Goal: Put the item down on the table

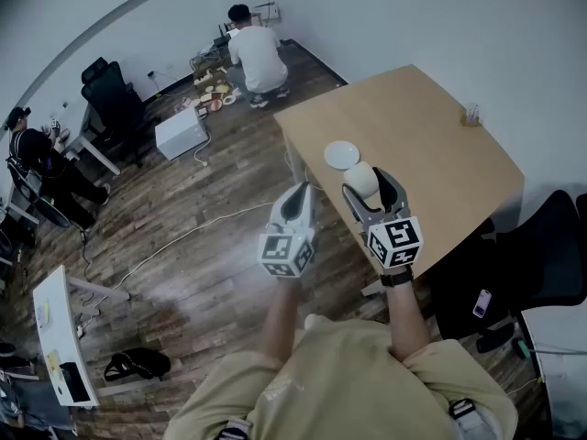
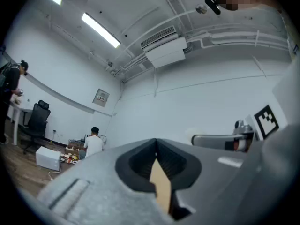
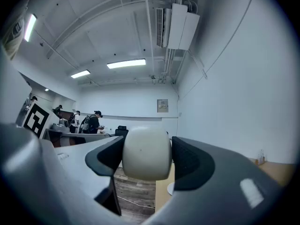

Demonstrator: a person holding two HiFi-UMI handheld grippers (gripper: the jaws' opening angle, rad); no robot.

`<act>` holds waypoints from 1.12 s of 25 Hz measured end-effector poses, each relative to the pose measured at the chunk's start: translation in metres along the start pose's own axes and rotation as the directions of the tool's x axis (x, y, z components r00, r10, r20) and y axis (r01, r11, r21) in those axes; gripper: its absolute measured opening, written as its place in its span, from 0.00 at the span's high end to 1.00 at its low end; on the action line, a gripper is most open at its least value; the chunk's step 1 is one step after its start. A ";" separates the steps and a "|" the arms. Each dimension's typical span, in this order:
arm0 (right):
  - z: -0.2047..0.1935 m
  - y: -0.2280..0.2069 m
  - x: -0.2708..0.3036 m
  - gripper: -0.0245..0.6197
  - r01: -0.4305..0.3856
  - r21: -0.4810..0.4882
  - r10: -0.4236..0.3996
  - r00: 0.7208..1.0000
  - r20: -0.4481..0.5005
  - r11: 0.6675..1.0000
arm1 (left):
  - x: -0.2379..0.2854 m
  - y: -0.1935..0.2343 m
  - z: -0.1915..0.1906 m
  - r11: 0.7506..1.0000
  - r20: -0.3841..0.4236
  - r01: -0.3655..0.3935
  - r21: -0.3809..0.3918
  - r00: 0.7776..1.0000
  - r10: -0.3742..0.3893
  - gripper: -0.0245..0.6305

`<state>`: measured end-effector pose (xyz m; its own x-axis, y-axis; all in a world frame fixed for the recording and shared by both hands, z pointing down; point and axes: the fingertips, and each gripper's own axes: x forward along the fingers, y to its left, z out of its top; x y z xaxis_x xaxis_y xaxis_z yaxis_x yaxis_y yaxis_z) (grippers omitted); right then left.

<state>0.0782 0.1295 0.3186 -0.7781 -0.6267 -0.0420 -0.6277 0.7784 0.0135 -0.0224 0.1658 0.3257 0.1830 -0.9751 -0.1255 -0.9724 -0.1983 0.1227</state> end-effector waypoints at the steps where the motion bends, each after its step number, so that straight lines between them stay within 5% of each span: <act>1: -0.002 0.005 0.006 0.46 0.003 -0.001 -0.003 1.000 -0.002 1.000 | -0.002 0.008 0.000 1.000 0.000 0.001 -0.002 1.000 -0.001 0.96; 10: -0.018 0.046 0.039 0.46 0.058 0.006 -0.058 0.997 -0.042 0.998 | -0.030 0.065 0.000 1.000 -0.008 0.022 -0.017 1.000 -0.022 0.96; 14: -0.036 0.072 0.043 0.46 0.053 -0.033 -0.057 0.992 -0.112 0.998 | -0.041 0.096 -0.014 0.995 -0.019 -0.001 -0.102 1.000 -0.001 0.96; 28: -0.064 0.009 0.117 0.46 0.147 0.009 -0.143 0.972 -0.187 0.989 | 0.022 0.132 -0.056 0.989 -0.113 0.045 -0.143 0.992 -0.061 0.96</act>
<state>-0.0200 0.0605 0.3781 -0.6708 -0.7275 0.1440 -0.7353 0.6777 -0.0015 -0.1383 0.1129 0.3944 0.2576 -0.9660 -0.0203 -0.9325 -0.2541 0.2566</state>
